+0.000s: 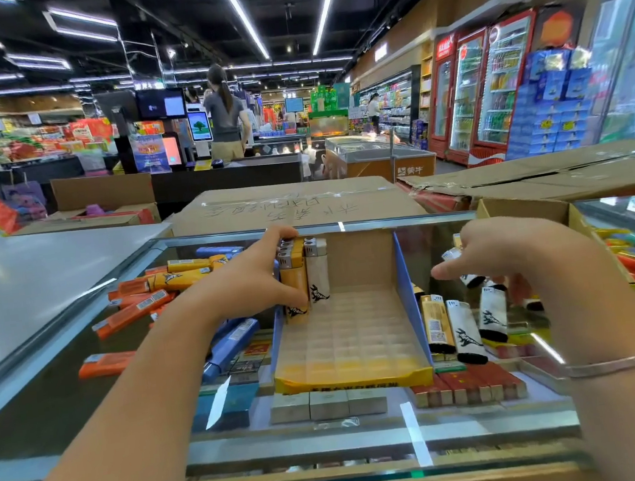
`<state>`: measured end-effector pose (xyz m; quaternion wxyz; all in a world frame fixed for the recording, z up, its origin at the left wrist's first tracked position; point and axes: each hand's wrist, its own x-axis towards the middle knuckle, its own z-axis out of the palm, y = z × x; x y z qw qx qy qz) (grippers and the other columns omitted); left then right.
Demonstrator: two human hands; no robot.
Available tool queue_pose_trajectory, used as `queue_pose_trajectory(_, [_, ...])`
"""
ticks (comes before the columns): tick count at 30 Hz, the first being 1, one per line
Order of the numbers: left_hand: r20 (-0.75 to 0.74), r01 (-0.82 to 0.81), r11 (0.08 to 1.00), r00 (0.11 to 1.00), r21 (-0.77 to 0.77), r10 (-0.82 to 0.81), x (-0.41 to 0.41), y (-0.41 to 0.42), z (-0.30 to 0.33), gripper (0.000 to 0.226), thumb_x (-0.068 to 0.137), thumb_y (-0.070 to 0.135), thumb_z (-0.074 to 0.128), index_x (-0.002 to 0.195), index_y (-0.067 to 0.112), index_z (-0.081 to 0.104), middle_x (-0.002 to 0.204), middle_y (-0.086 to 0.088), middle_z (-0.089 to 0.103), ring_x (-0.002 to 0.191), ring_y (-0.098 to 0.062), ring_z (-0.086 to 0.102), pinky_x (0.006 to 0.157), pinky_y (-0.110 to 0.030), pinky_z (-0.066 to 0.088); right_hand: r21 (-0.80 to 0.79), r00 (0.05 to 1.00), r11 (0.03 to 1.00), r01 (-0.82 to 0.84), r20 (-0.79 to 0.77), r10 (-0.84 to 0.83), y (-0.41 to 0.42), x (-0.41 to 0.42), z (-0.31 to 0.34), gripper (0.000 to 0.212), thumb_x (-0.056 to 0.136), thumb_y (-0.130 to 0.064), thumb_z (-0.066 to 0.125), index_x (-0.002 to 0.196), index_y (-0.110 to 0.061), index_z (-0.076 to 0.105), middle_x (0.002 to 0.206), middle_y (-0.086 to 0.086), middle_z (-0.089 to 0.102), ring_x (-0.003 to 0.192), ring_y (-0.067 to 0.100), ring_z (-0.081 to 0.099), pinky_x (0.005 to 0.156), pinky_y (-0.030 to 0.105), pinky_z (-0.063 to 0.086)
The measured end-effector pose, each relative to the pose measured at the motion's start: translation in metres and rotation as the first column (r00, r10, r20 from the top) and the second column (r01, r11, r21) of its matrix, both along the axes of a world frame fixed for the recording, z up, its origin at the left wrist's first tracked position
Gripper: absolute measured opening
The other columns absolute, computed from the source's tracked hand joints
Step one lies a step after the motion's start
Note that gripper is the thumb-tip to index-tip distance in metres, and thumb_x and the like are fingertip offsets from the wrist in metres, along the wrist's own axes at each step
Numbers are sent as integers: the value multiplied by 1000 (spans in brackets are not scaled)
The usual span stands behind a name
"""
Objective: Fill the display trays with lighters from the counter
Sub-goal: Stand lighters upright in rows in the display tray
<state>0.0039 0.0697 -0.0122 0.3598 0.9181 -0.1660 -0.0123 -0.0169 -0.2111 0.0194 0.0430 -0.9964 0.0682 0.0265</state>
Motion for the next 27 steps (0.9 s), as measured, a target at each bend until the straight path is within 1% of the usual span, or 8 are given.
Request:
queue_pose_trajectory(2, [10, -2, 1000, 1000, 14, 2, 1, 0, -1, 74, 72, 20, 78, 118, 48, 28, 80, 5, 63, 52, 3, 59, 44, -11, 42, -65, 999, 998, 2, -52, -6, 0, -4, -7, 56, 83, -62, 54, 102, -10, 55, 85, -2, 54, 73, 16, 53, 59, 27, 42])
queue_pose_trajectory(4, [17, -3, 1000, 1000, 18, 3, 2, 1, -2, 74, 72, 21, 78, 117, 49, 27, 80, 5, 63, 53, 3, 60, 43, -10, 42, -98, 994, 995, 2, -112, -13, 4, -7, -14, 77, 79, -69, 51, 127, -9, 49, 116, 4, 57, 102, 22, 55, 77, 30, 44])
queue_pose_trajectory(7, [9, -14, 1000, 1000, 12, 14, 3, 1, -3, 74, 71, 23, 78, 115, 52, 26, 90, 5, 62, 58, -4, 62, 46, -14, 46, -104, 985, 994, -25, -171, 7, 13, -8, -20, 89, 75, -75, 49, 136, -10, 41, 137, 6, 49, 116, 25, 50, 80, 31, 41])
queue_pose_trajectory(11, [-8, -25, 1000, 1000, 1, 25, 4, 2, -3, 74, 70, 25, 79, 115, 53, 27, 90, 2, 65, 63, -12, 63, 51, -19, 52, -60, 978, 995, -84, -196, 71, 17, -4, -19, 85, 74, -69, 58, 135, -14, 37, 133, 3, 49, 100, 22, 48, 75, 32, 40])
queue_pose_trajectory(20, [-22, -27, 1000, 999, -9, 27, 2, 1, -3, 75, 71, 23, 78, 118, 50, 26, 93, 2, 64, 62, -9, 62, 49, -17, 48, 138, 973, 981, -135, -169, 158, 13, 7, -28, 79, 68, -43, 73, 134, -26, 33, 124, 1, 49, 103, 20, 53, 88, 38, 49])
queue_pose_trajectory(23, [-24, -28, 1000, 999, -6, 28, 1, -1, -2, 75, 71, 24, 78, 117, 51, 26, 99, 3, 60, 69, -13, 64, 50, -17, 48, 249, 973, 963, -101, -179, 148, 11, 7, -31, 59, 72, -31, 70, 121, -25, 38, 102, 2, 55, 80, 18, 63, 64, 31, 55])
queue_pose_trajectory(25, [-25, -24, 1000, 999, -2, 24, 0, -2, -2, 74, 72, 24, 78, 115, 51, 25, 99, 4, 60, 72, -13, 65, 51, -17, 49, 270, 991, 960, -70, -95, 99, 13, 7, -35, 43, 78, -22, 65, 111, -22, 37, 92, 2, 53, 69, 18, 61, 49, 26, 47])
queue_pose_trajectory(27, [-31, -15, 1000, 999, -14, 15, -1, -2, -1, 73, 72, 23, 78, 116, 49, 26, 98, 4, 61, 71, -11, 65, 51, -17, 49, 237, 998, 970, -56, -17, 62, 15, 7, -39, 36, 81, -17, 60, 108, -21, 37, 86, 3, 48, 67, 18, 55, 45, 25, 39])
